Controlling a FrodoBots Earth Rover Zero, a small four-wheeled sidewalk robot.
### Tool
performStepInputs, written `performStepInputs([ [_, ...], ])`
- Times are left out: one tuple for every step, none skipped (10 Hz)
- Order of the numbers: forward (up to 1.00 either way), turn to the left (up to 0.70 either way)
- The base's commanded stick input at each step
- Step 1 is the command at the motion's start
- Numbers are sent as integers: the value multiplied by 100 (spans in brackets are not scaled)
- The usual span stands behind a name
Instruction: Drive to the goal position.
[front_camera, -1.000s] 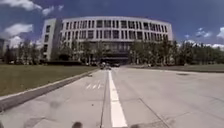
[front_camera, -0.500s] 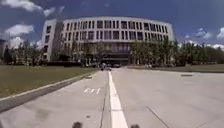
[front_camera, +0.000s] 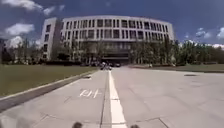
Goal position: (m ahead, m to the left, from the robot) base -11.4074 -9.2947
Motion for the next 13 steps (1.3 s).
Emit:
performStepInputs([
  [70,3],
  [70,3],
  [70,3],
  [70,3],
  [70,3],
  [70,3],
  [70,3],
  [70,3],
  [70,3],
  [70,3],
  [70,3],
  [70,3],
  [70,3],
])
